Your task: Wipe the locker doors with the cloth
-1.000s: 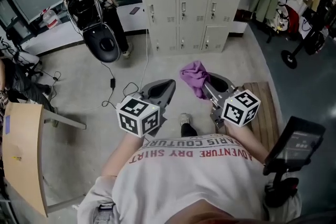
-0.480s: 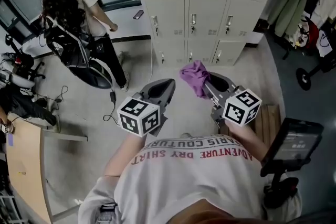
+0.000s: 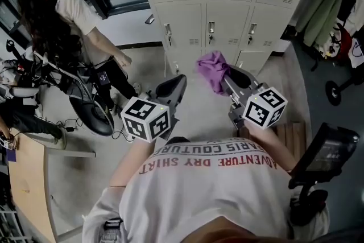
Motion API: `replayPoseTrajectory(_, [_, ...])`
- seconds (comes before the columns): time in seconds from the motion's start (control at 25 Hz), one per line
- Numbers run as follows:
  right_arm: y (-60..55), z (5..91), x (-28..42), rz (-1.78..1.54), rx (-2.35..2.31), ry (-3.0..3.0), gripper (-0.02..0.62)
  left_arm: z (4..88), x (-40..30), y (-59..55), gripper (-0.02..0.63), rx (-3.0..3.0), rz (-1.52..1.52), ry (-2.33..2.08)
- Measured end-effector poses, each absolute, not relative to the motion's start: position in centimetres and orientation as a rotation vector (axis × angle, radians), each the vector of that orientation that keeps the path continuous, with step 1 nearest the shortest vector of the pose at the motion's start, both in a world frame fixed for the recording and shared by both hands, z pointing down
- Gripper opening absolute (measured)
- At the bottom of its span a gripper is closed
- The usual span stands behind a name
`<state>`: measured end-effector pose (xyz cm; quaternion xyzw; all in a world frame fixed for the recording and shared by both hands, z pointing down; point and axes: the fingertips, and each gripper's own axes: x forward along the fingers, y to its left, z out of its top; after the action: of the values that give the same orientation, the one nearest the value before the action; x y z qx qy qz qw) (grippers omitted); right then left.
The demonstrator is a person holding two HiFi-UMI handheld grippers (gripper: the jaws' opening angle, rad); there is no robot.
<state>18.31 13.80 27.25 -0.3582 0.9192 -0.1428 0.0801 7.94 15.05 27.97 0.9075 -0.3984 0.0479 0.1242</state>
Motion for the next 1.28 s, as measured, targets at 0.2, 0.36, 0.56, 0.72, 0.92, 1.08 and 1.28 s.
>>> replayPoseTrajectory(0.2, [11.7, 28.2, 18.2, -0.435, -1.078, 2.745, 0.071, 28.7, 8.2, 12.6, 0.002, 2.655, 0.141, -1.140])
replayPoseTrajectory(0.36, [9.0, 29.5, 18.3, -0.431, -1.099, 2.720, 0.072, 30.7, 8.3, 9.5, 0.002, 2.654, 0.149, -1.105])
replayPoseTrajectory(0.56, [3.6, 31.1, 17.2, -0.466, -1.130, 2.701, 0.072, 32.4, 7.3, 4.5, 0.002, 2.652, 0.160, -1.069])
replayPoseTrajectory(0.72, [-1.9, 31.8, 14.7, -0.508, -1.126, 2.709, 0.072, 33.1, 4.6, -1.1, 0.002, 2.615, 0.161, -1.083])
replayPoseTrajectory(0.92, [-10.2, 32.7, 11.3, -0.563, -1.127, 2.713, 0.072, 34.0, 0.6, -9.5, 0.002, 2.564, 0.168, -1.116])
replayPoseTrajectory(1.08, [-16.0, 33.7, 8.9, -0.603, -1.129, 2.707, 0.072, 35.0, -2.0, -15.4, 0.002, 2.530, 0.165, -1.140])
replayPoseTrajectory(1.28, [-20.2, 34.6, 6.9, -0.622, -1.134, 2.713, 0.071, 36.5, -3.6, -19.4, 0.002, 2.506, 0.159, -1.144])
